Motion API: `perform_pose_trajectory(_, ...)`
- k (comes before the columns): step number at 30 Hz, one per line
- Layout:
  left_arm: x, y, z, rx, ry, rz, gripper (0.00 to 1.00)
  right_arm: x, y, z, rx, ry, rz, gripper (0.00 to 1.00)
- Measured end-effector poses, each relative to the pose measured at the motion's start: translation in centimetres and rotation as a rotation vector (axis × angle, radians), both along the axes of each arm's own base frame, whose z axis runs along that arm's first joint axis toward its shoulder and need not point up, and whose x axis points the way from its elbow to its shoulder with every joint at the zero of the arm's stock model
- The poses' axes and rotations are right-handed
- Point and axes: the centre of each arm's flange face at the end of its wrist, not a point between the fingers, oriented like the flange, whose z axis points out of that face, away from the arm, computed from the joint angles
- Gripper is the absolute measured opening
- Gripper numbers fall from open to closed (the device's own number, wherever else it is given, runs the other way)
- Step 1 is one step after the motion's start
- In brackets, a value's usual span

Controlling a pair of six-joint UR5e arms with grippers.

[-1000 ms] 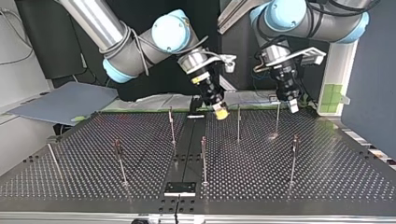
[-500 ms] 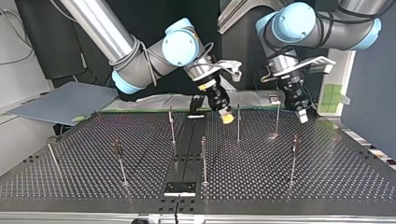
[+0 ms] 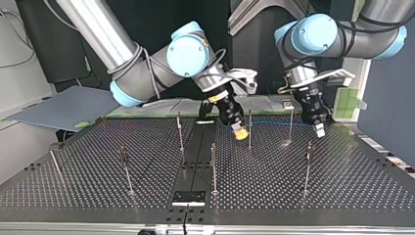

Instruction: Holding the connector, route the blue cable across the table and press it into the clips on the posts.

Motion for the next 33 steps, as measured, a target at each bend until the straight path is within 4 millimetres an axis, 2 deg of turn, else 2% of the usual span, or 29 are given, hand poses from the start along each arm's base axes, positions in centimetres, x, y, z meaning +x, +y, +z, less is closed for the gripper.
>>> perform_pose_trajectory(4,1.2,0.4,-0.1,-0.003,-0.001,0.007,0.0,0.2,-0.4,1.5,-0.015,-0.019,-0.002,0.0)
perform_pose_trajectory(10,2.0,1.1,0.4,-0.004,-0.009,0.02,0.0,0.9,-0.8,3.0,-0.036,-0.046,0.0,0.0)
perform_pose_trajectory(21,2.8,2.6,0.9,-0.001,-0.028,0.024,0.0,3.5,-0.7,3.0,-0.053,-0.068,0.019,0.0)
perform_pose_trajectory(28,4.2,3.6,0.6,0.001,-0.028,0.017,0.0,4.2,-1.0,5.1,-0.083,-0.107,0.02,0.0)
perform_pose_trajectory(33,4.7,4.4,0.4,-0.002,-0.032,0.024,0.0,4.8,-1.4,5.7,-0.094,-0.124,0.021,0.0)
